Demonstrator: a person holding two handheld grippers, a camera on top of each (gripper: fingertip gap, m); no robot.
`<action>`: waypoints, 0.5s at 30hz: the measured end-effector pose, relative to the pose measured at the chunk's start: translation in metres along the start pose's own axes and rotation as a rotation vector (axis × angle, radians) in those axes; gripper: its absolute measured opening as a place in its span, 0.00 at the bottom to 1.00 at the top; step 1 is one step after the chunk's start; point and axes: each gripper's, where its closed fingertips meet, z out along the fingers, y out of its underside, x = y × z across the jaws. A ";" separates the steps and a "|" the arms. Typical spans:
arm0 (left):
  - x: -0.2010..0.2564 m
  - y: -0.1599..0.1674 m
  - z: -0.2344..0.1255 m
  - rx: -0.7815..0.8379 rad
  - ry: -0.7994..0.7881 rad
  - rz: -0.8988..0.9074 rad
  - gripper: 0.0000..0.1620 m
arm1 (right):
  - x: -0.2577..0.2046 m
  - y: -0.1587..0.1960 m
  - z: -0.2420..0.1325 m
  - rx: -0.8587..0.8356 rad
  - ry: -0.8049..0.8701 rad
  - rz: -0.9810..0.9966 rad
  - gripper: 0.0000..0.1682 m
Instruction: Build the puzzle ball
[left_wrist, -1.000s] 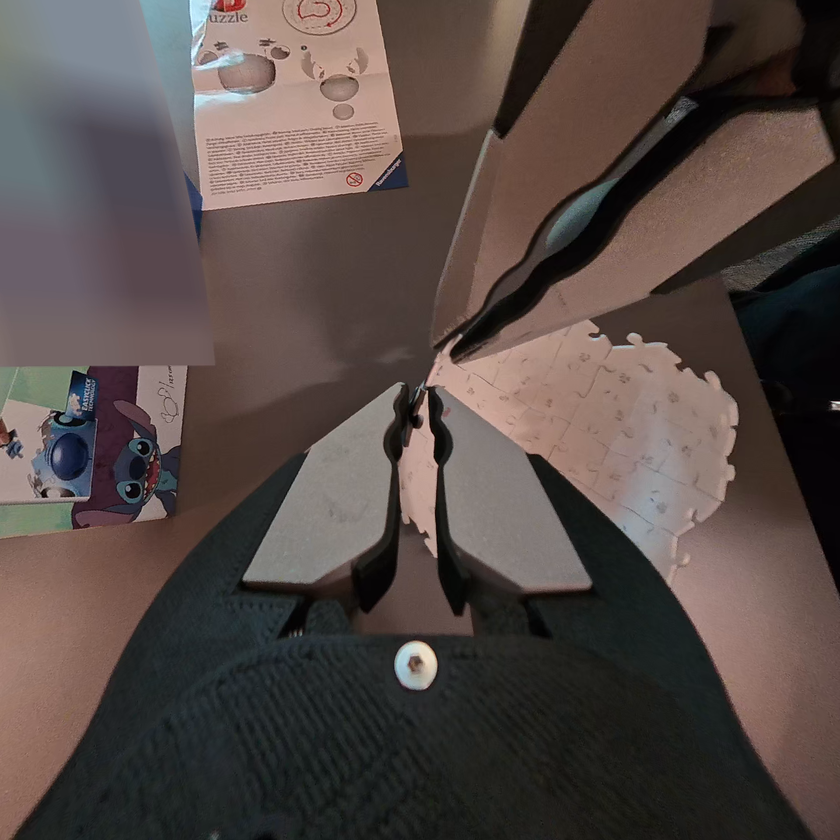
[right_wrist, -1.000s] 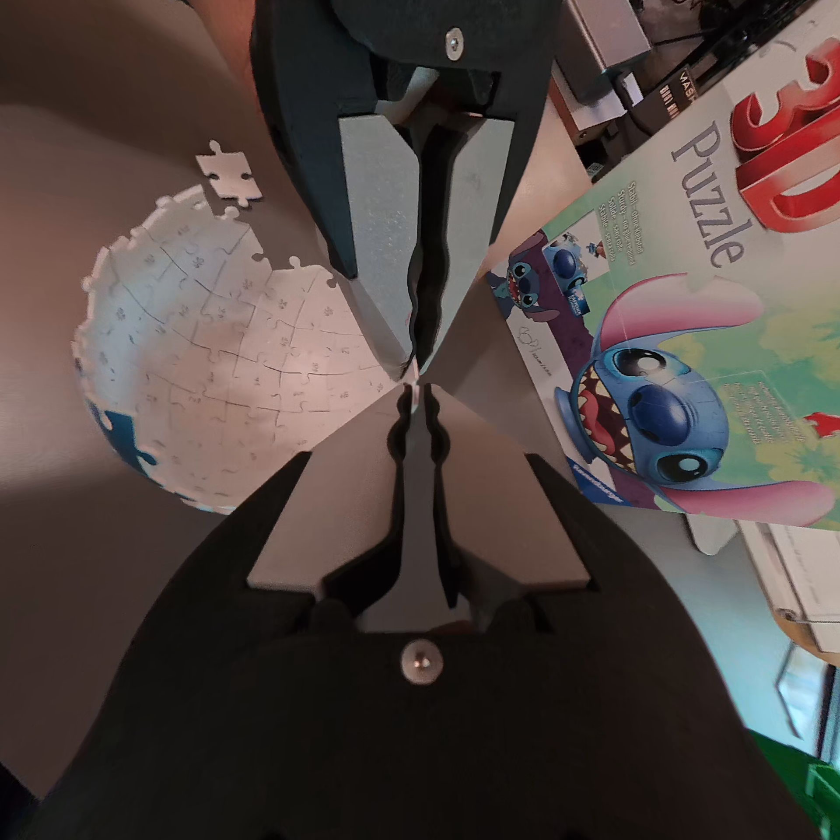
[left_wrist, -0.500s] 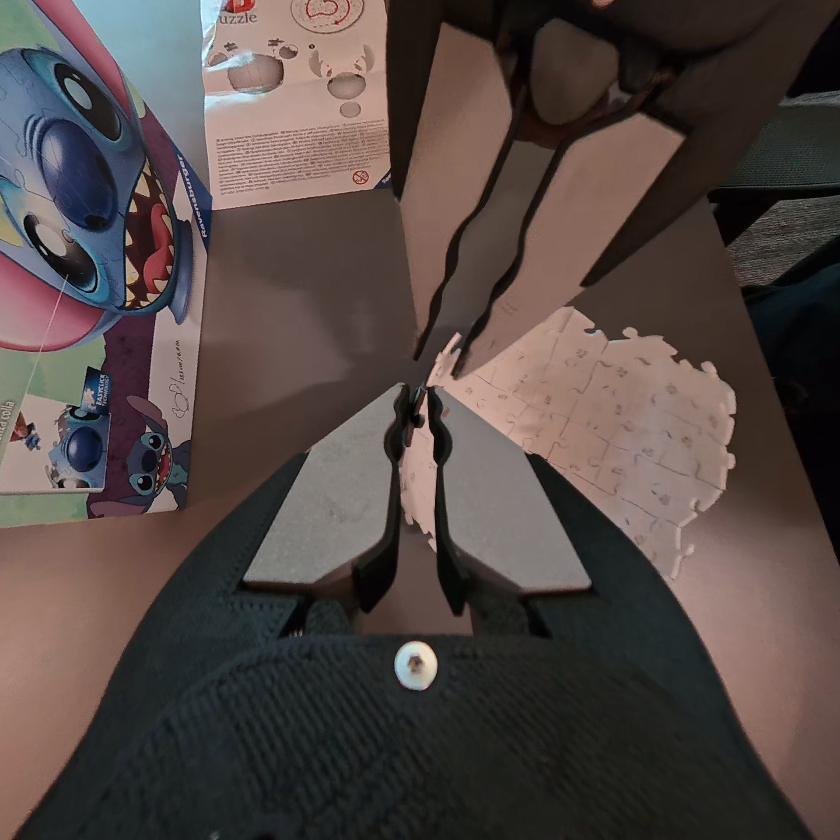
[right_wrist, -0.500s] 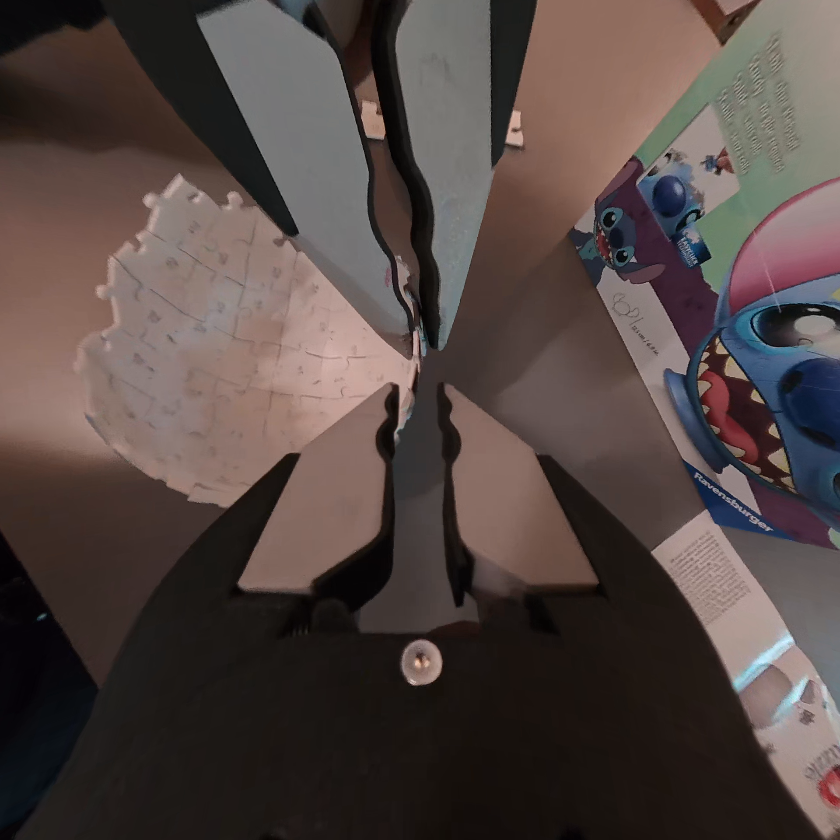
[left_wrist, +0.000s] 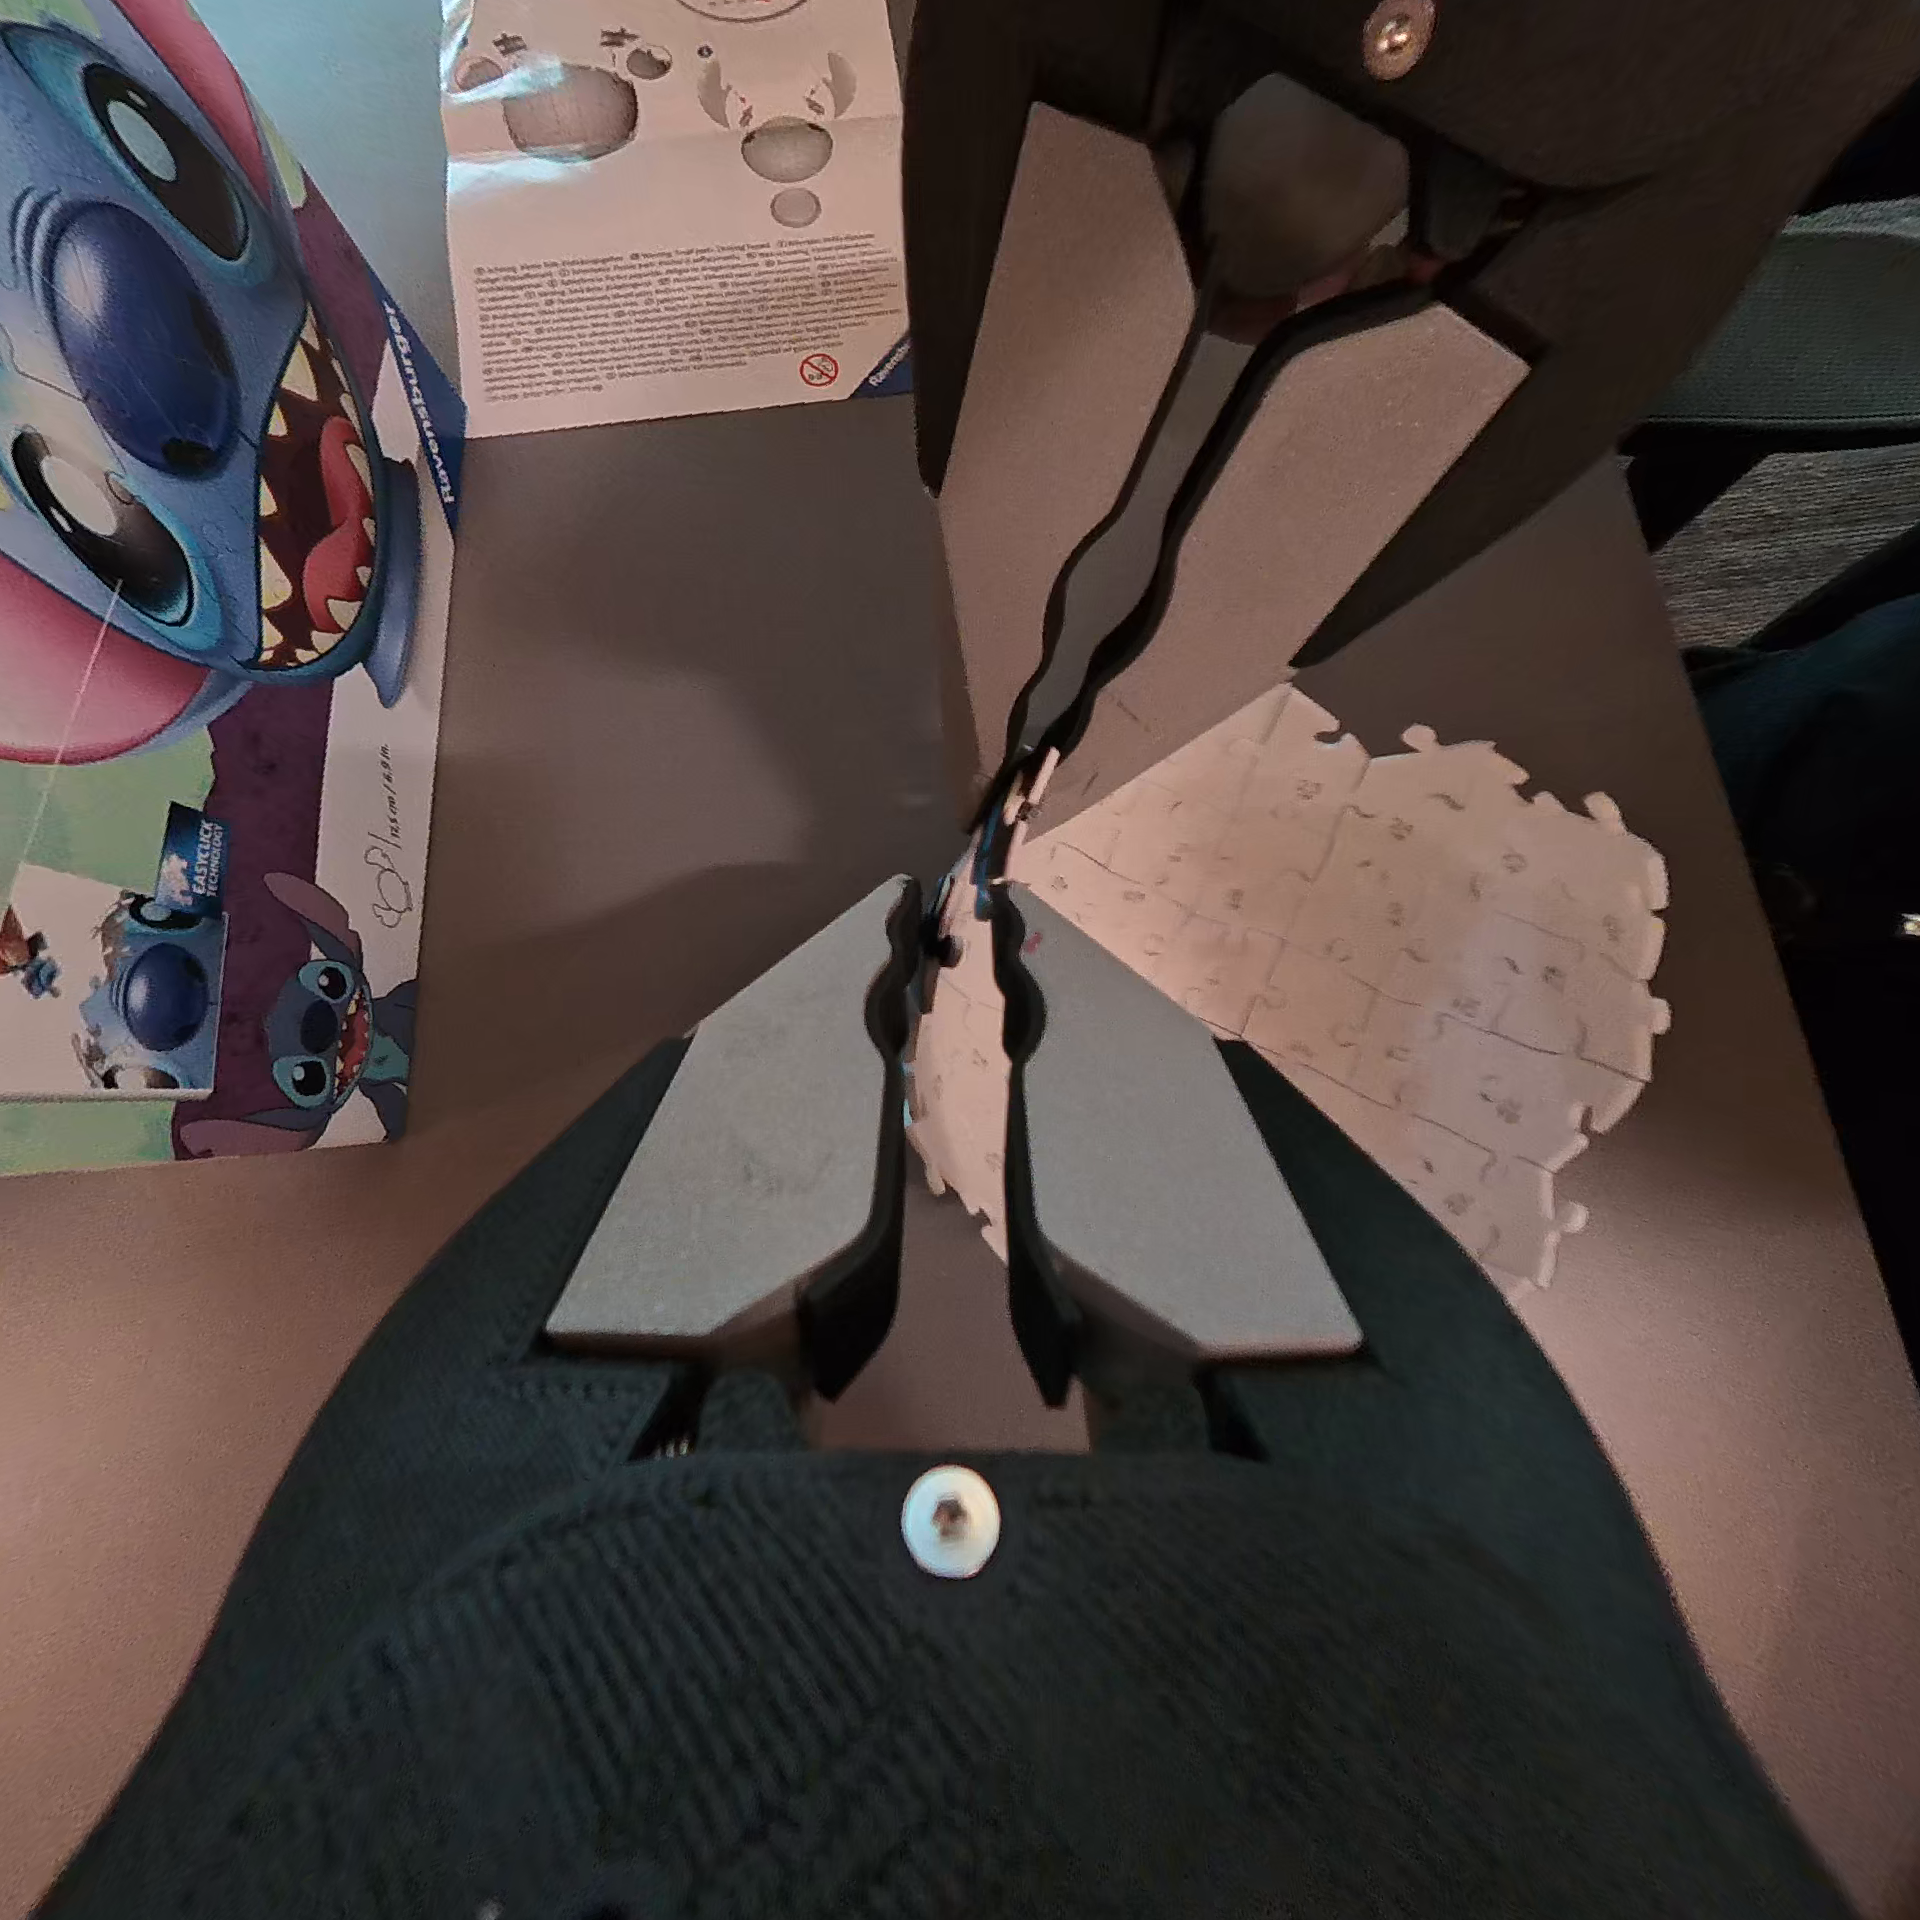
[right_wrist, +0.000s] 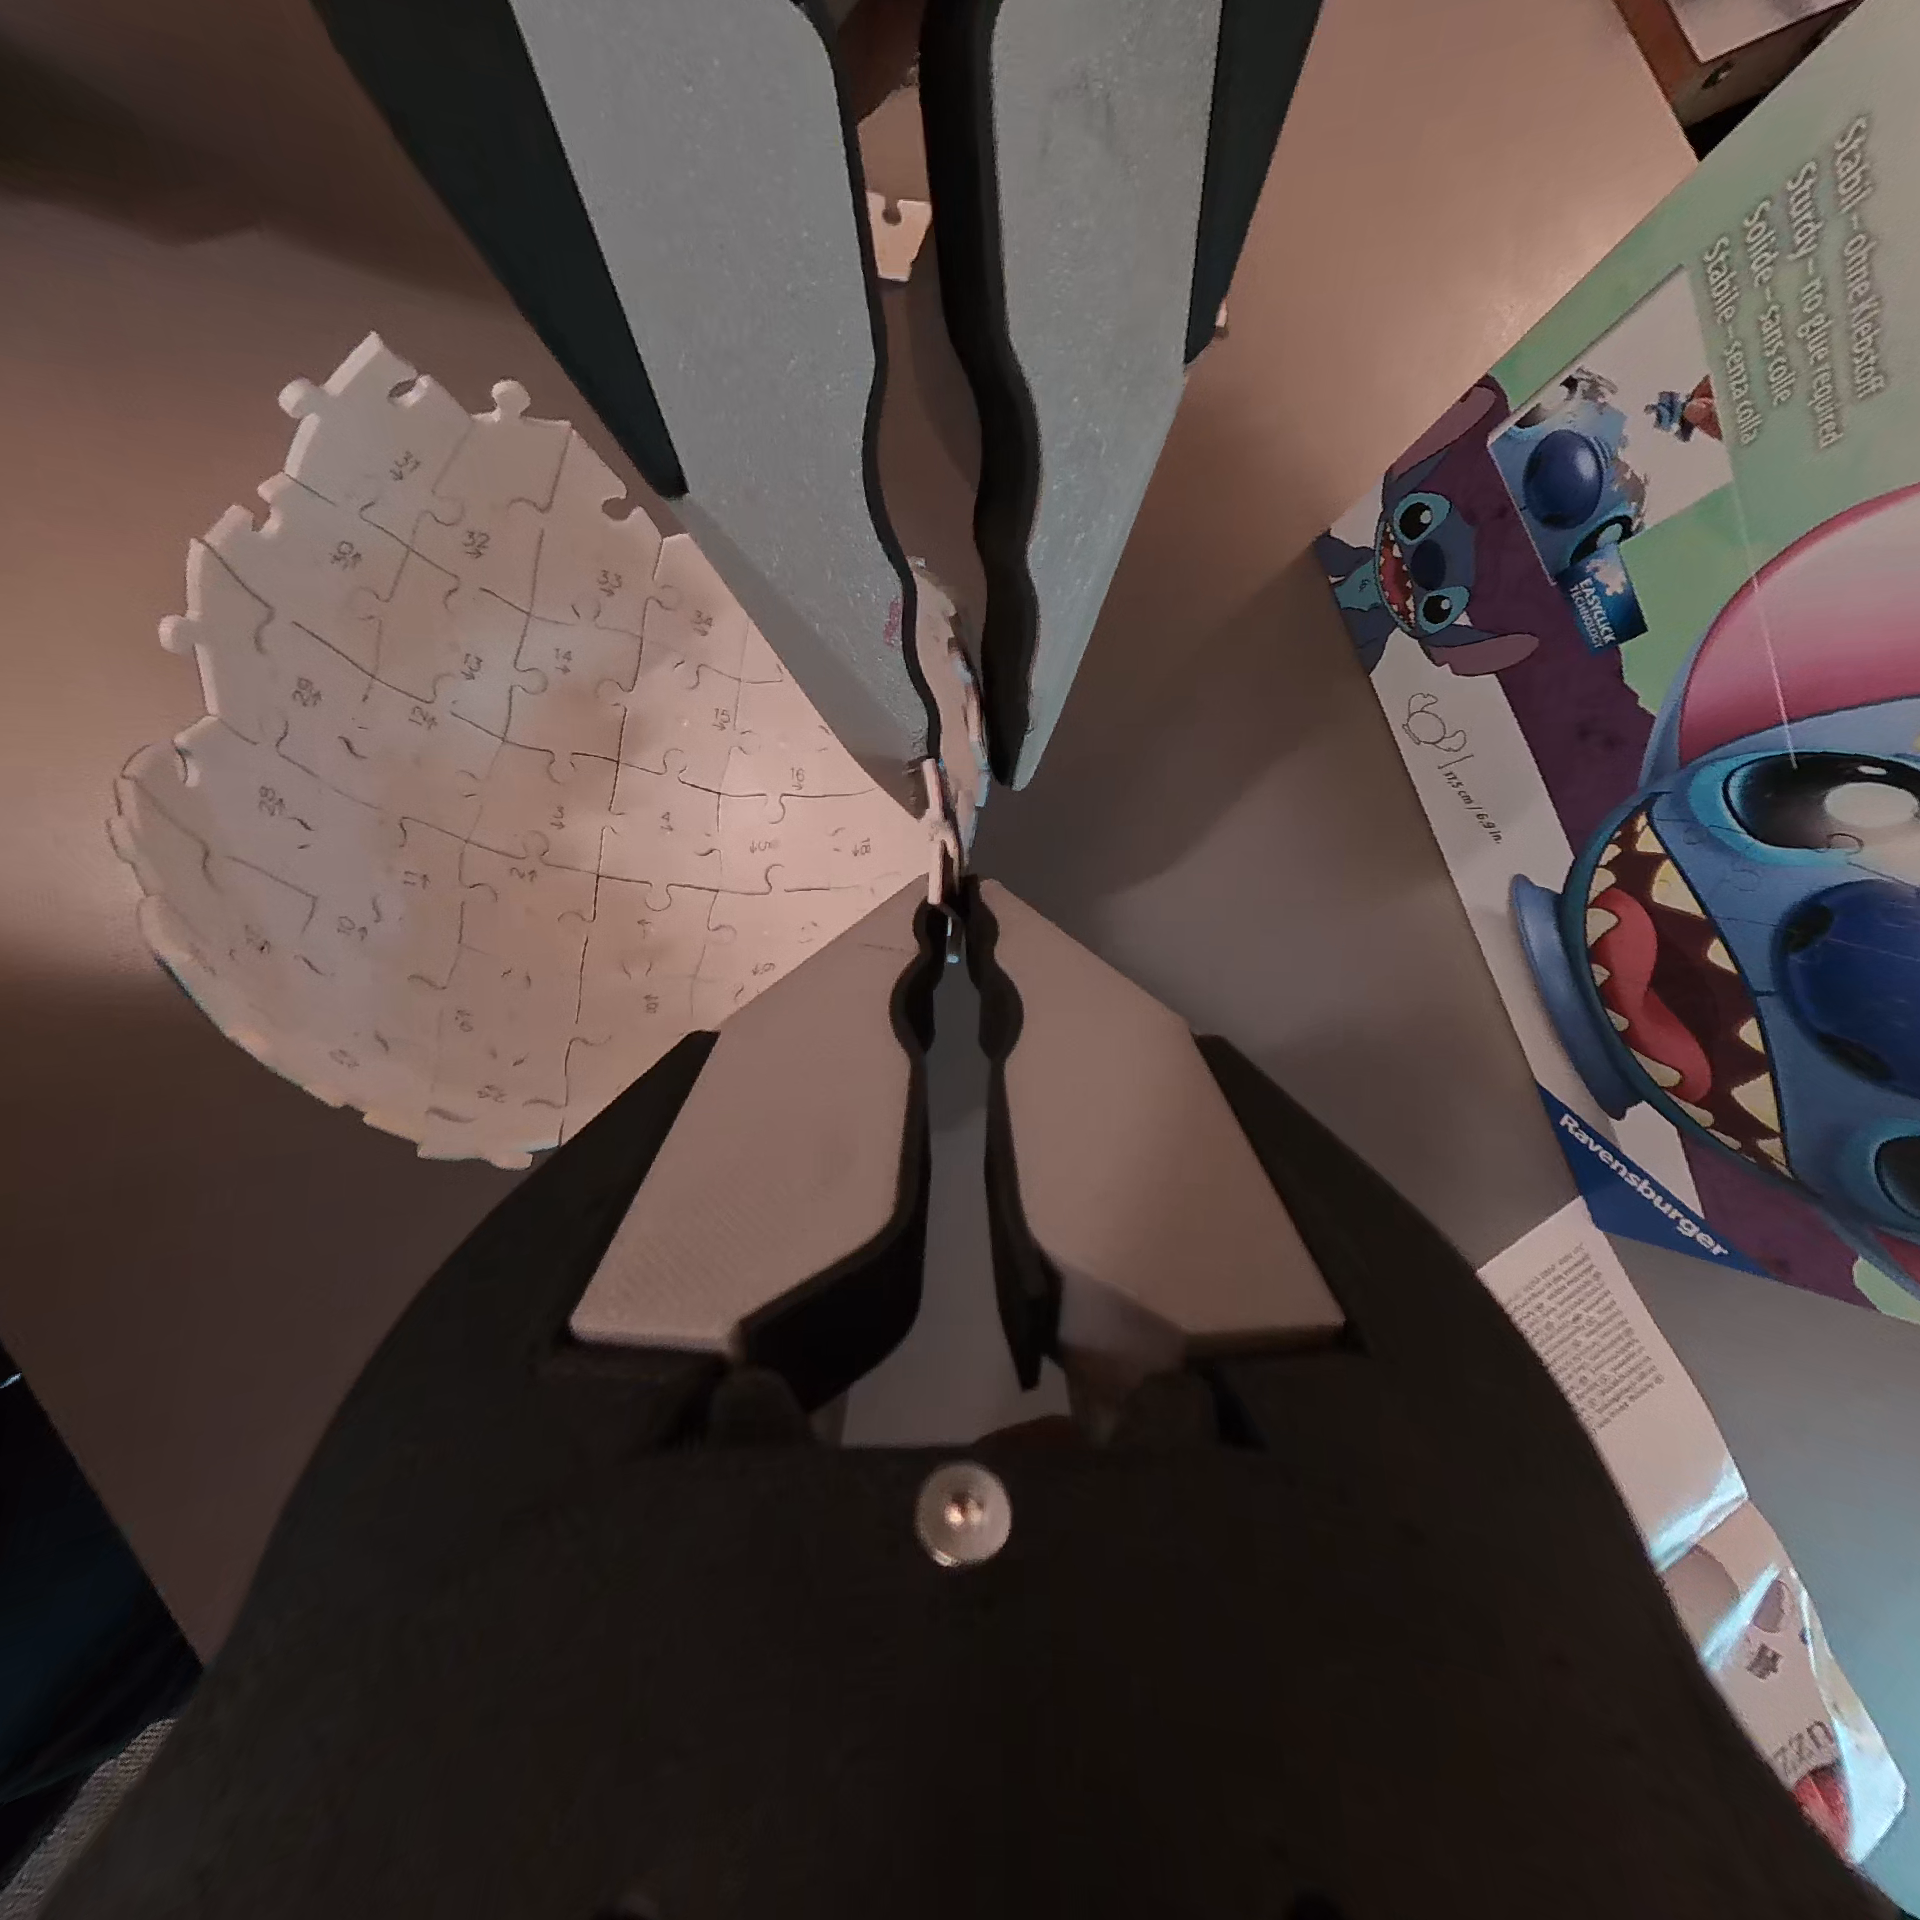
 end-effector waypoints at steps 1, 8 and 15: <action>0.000 0.000 0.000 -0.002 -0.006 0.005 0.06 | 0.000 0.000 0.000 0.001 -0.005 0.009 0.00; -0.003 -0.002 -0.002 0.011 -0.011 -0.008 0.08 | 0.000 -0.002 -0.001 0.018 -0.026 0.093 0.00; -0.006 -0.001 -0.003 0.012 -0.020 -0.020 0.05 | -0.002 -0.002 -0.001 0.002 -0.041 0.092 0.01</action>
